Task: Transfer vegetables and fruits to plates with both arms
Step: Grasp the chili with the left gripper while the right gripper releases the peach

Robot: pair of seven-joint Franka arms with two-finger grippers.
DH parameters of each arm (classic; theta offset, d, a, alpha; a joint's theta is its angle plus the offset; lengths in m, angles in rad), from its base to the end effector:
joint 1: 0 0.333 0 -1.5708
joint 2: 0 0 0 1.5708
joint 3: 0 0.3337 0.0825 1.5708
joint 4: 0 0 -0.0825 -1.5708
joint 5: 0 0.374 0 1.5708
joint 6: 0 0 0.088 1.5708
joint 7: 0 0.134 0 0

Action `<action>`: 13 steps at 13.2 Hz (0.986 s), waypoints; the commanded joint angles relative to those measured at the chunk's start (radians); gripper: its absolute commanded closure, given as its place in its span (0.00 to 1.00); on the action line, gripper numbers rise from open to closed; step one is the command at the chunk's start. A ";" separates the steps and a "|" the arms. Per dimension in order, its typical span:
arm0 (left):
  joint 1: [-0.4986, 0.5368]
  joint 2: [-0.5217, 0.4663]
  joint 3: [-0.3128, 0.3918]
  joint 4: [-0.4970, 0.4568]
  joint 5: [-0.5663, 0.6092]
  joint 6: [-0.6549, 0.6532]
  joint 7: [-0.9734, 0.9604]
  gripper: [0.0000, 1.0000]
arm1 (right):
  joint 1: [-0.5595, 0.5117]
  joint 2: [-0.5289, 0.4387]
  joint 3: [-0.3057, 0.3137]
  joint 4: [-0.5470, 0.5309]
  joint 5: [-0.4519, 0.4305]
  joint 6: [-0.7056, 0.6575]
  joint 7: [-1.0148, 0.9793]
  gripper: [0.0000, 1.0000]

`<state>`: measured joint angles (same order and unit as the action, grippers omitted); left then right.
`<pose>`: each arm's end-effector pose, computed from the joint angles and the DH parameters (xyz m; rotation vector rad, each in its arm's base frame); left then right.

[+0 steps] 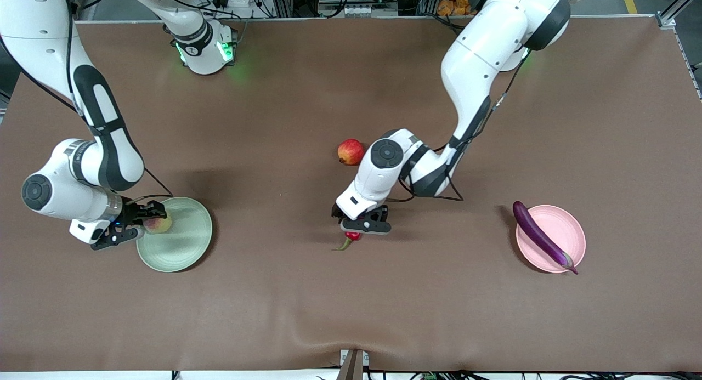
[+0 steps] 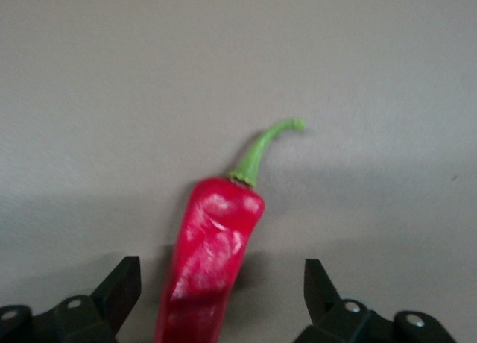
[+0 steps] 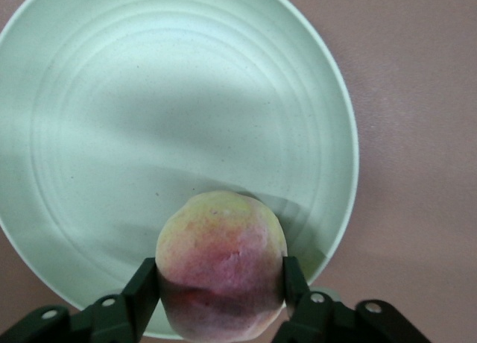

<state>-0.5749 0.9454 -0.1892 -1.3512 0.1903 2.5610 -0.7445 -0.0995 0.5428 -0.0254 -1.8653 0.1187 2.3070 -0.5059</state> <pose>0.5839 -0.5097 0.1771 2.9213 -0.0956 0.2877 0.6247 -0.0729 0.2116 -3.0072 -0.4542 0.1120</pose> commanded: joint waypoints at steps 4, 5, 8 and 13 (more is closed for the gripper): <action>-0.007 0.007 0.037 0.014 0.047 0.010 0.013 1.00 | 0.021 -0.021 0.025 0.009 0.018 -0.056 0.010 0.00; -0.002 -0.006 0.039 0.015 0.044 0.005 0.004 1.00 | 0.043 -0.043 0.028 0.009 0.032 -0.086 0.053 0.00; 0.111 -0.109 0.039 -0.008 0.047 -0.076 0.008 1.00 | 0.156 -0.092 0.033 0.005 0.076 -0.167 0.307 0.00; 0.410 -0.246 -0.042 -0.014 0.034 -0.316 0.097 1.00 | 0.464 -0.103 0.032 0.009 0.078 -0.155 0.887 0.00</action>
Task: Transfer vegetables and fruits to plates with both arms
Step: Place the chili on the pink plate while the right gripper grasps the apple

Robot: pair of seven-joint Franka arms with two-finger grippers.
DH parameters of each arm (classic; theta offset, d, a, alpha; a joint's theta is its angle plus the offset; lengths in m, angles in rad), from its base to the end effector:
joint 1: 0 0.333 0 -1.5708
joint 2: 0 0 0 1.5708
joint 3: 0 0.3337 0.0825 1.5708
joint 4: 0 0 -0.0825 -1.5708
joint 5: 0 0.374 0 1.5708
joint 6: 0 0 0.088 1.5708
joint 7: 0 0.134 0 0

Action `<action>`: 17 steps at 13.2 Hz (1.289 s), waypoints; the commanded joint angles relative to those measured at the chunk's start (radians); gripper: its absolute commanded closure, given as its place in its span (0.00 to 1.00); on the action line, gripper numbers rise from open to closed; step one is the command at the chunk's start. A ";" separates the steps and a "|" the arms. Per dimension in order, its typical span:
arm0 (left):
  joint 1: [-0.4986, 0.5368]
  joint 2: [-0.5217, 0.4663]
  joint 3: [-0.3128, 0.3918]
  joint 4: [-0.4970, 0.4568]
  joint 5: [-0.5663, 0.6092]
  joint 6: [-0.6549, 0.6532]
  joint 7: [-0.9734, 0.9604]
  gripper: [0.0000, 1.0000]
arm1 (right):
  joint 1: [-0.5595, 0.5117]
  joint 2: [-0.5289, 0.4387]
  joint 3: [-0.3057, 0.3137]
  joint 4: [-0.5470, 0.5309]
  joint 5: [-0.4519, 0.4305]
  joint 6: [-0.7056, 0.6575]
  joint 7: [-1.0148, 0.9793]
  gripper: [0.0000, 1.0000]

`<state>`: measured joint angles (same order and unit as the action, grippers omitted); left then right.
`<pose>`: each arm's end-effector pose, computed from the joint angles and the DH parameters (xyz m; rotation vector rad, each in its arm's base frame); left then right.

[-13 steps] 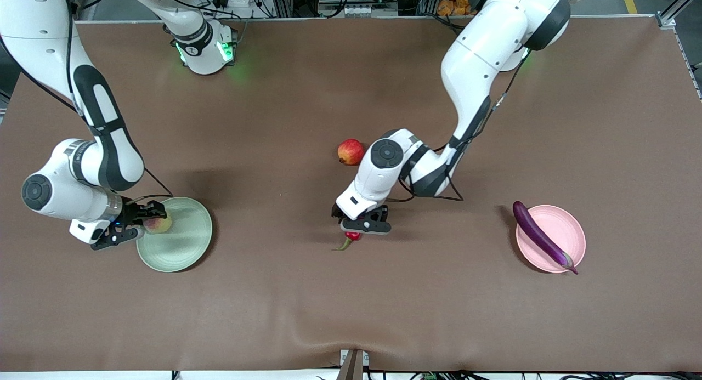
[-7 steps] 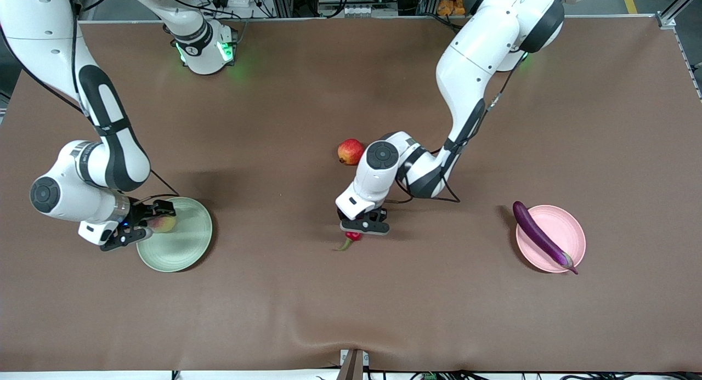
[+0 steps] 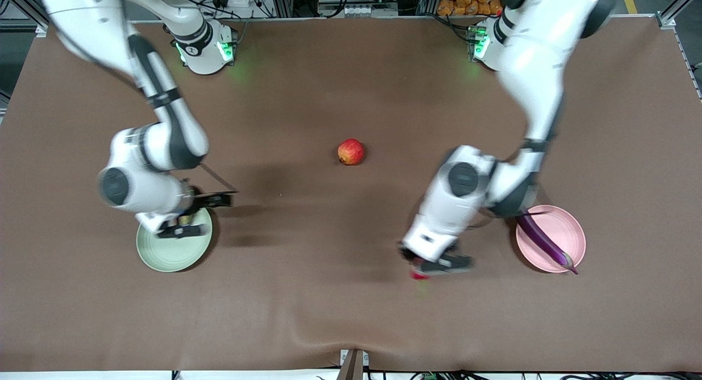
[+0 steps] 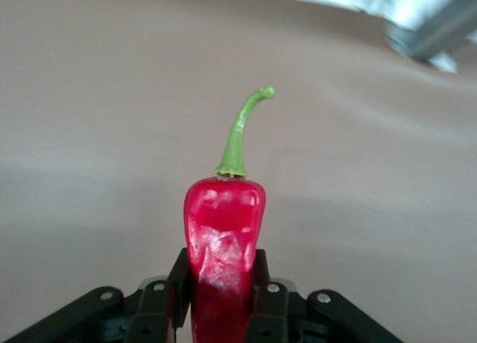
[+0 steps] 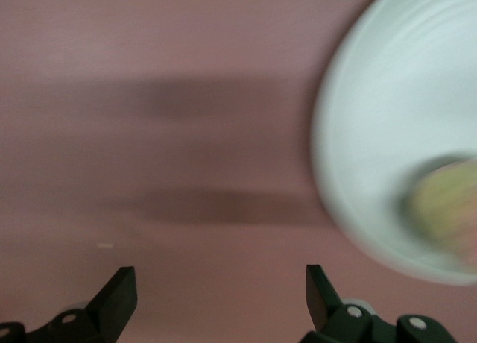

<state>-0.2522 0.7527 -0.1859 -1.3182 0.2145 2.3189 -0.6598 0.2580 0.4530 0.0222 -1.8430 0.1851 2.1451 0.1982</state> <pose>0.7192 -0.2885 0.3115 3.0188 0.2453 0.3839 0.5951 0.1829 0.2659 -3.0115 0.0483 0.2777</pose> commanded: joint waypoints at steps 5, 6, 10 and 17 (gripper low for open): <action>0.310 -0.070 -0.050 -0.113 -0.007 -0.168 0.008 1.00 | 0.372 0.039 -0.016 0.056 0.011 0.081 0.698 0.00; 0.347 -0.070 -0.050 -0.128 -0.007 -0.168 0.011 1.00 | 0.418 0.062 -0.016 0.089 0.011 0.081 0.792 0.00; 0.531 -0.095 -0.139 -0.205 -0.026 -0.167 0.040 1.00 | 0.556 0.130 -0.018 0.143 0.004 0.094 0.997 0.00; 0.636 -0.182 -0.142 -0.492 -0.017 0.140 0.025 1.00 | 0.642 0.223 -0.025 0.137 -0.004 0.186 1.057 0.00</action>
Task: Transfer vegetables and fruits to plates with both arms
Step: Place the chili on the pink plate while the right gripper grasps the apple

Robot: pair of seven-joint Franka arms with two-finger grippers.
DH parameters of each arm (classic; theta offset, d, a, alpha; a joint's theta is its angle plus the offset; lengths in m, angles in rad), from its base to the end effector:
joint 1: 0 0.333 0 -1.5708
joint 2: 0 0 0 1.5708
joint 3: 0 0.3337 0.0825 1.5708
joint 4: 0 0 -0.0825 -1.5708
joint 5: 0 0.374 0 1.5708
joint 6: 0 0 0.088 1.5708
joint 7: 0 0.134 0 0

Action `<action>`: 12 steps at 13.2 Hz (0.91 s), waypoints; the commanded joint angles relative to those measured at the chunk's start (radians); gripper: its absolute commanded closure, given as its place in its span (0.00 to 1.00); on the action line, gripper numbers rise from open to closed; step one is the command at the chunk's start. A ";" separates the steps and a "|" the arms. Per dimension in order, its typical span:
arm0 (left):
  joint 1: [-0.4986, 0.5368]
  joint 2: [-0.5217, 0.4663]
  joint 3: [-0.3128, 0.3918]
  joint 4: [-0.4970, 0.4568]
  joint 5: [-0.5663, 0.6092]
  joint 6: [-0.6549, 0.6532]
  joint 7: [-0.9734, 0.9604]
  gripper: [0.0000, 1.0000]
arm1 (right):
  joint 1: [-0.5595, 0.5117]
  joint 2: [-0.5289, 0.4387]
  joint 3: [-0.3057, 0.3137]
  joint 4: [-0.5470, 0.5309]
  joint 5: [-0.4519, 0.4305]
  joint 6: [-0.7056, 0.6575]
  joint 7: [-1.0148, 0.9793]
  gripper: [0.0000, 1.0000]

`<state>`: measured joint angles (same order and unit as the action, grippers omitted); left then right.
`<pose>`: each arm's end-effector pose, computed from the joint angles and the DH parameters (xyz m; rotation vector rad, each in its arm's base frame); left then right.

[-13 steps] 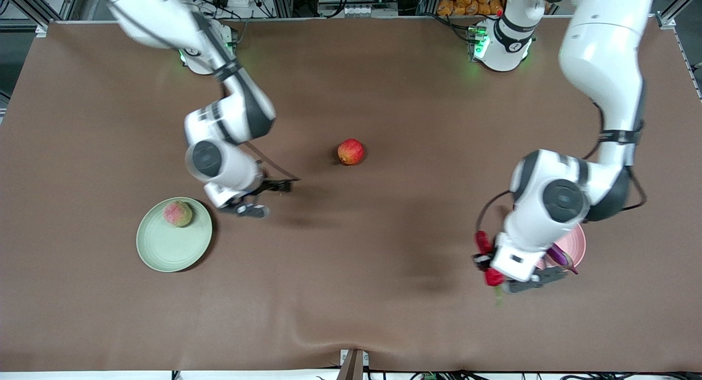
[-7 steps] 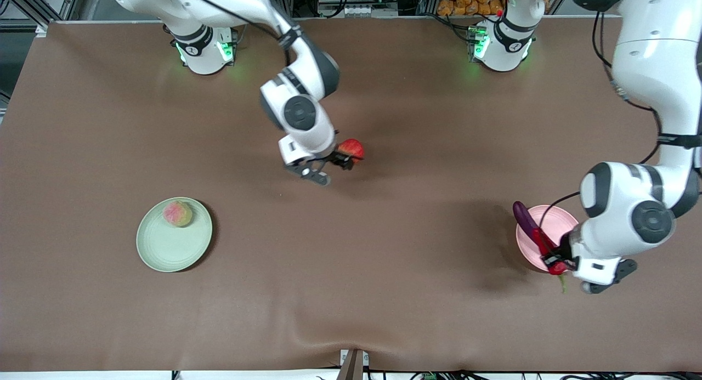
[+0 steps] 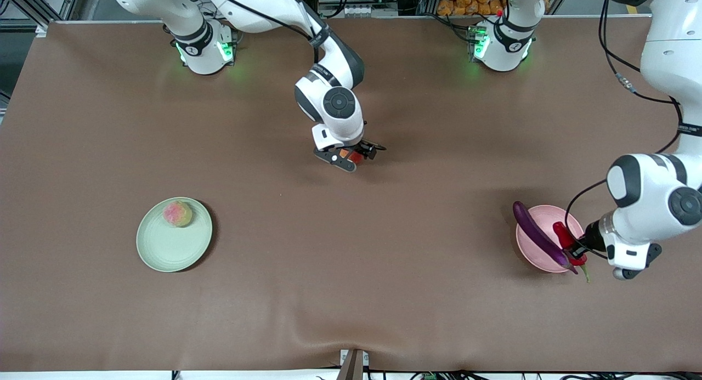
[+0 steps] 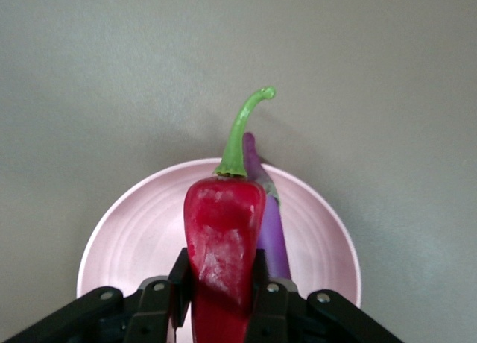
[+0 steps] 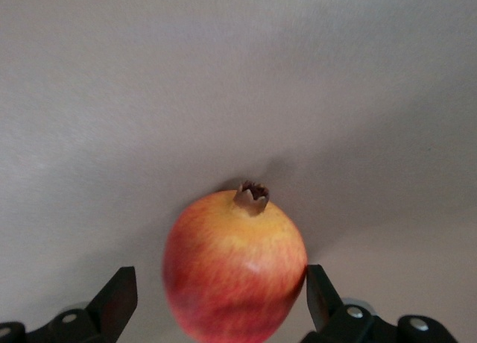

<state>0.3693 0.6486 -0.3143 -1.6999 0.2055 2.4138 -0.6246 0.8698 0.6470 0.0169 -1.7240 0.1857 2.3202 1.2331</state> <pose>0.6881 0.0662 0.2353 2.9323 0.9105 0.1351 0.4176 0.5218 0.2009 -3.0185 0.7383 0.2328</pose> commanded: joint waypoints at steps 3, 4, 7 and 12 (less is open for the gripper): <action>0.040 -0.099 -0.015 -0.144 -0.005 0.051 -0.006 1.00 | 0.023 0.033 -0.021 0.018 -0.031 0.011 0.023 0.08; 0.040 -0.101 -0.015 -0.147 -0.006 0.051 -0.007 1.00 | 0.018 0.029 -0.021 0.020 -0.032 0.008 0.023 0.21; 0.040 -0.099 -0.015 -0.150 -0.008 0.051 -0.003 0.91 | -0.023 -0.019 -0.058 0.023 -0.032 -0.027 0.006 0.30; 0.020 -0.099 -0.022 -0.094 0.005 0.035 0.020 0.00 | -0.211 -0.135 -0.129 0.024 -0.034 -0.234 -0.354 0.30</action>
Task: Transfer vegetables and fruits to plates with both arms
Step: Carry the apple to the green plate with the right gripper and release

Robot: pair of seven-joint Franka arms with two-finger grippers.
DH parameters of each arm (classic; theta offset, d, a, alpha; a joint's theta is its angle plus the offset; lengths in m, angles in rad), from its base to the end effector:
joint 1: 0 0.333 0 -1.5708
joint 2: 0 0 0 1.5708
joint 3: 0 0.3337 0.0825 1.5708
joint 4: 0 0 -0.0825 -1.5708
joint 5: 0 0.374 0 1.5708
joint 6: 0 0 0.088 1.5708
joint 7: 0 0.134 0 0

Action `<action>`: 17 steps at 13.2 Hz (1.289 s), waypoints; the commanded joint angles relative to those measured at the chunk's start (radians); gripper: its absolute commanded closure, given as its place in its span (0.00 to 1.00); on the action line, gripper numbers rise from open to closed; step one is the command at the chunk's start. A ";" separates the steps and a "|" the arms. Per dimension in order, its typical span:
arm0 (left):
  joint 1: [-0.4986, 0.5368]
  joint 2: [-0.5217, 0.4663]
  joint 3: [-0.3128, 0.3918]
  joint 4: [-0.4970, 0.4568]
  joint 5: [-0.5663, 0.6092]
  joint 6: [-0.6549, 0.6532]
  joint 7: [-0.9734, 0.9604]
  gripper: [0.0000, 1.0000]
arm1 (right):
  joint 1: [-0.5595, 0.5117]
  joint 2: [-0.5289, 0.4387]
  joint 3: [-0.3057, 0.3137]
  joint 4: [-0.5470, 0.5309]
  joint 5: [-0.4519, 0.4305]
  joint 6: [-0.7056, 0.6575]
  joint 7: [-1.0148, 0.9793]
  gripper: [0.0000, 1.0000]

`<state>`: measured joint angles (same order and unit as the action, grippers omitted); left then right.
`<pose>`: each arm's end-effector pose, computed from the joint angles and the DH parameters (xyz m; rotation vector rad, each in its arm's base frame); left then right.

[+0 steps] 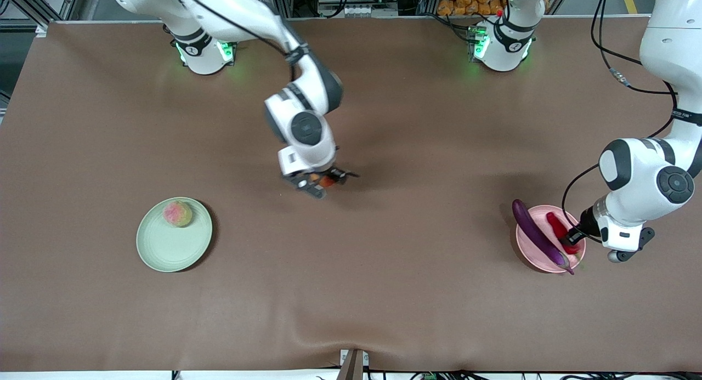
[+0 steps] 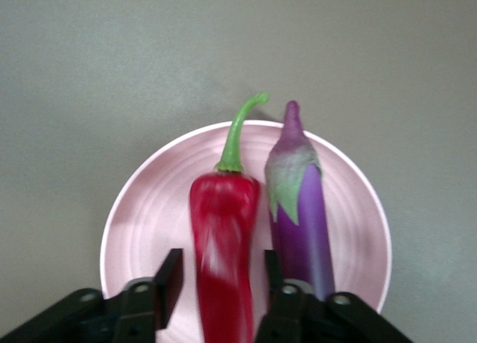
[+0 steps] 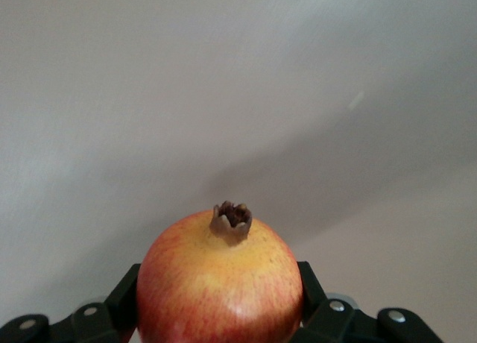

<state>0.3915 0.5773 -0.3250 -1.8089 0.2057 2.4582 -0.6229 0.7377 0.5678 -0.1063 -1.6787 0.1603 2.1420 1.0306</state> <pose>0.6648 0.0649 0.2418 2.9397 0.9013 0.1478 0.5278 0.4074 0.2599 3.0225 -0.7381 -0.1879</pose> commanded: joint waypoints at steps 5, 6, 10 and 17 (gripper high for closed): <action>-0.094 -0.027 -0.020 0.288 0.023 -0.364 0.065 0.00 | -0.338 -0.054 -0.021 -0.019 -0.015 -0.073 -0.713 0.30; -0.106 -0.028 -0.022 0.333 0.023 -0.421 0.065 0.00 | -0.392 -0.051 -0.021 -0.019 -0.015 -0.070 -0.838 0.30; -0.108 -0.105 -0.051 0.405 0.021 -0.548 0.068 0.00 | -0.532 -0.002 -0.018 -0.021 -0.001 -0.028 -1.226 0.32; -0.097 -0.287 -0.144 0.413 -0.020 -0.648 0.103 0.00 | -0.549 0.018 -0.016 -0.029 0.001 0.004 -1.278 0.00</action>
<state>0.2822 0.3440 -0.4418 -1.3874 0.2069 1.8309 -0.5351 0.2020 0.6081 -0.1303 -1.7000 0.1555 2.1483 -0.2280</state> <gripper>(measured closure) 0.000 0.004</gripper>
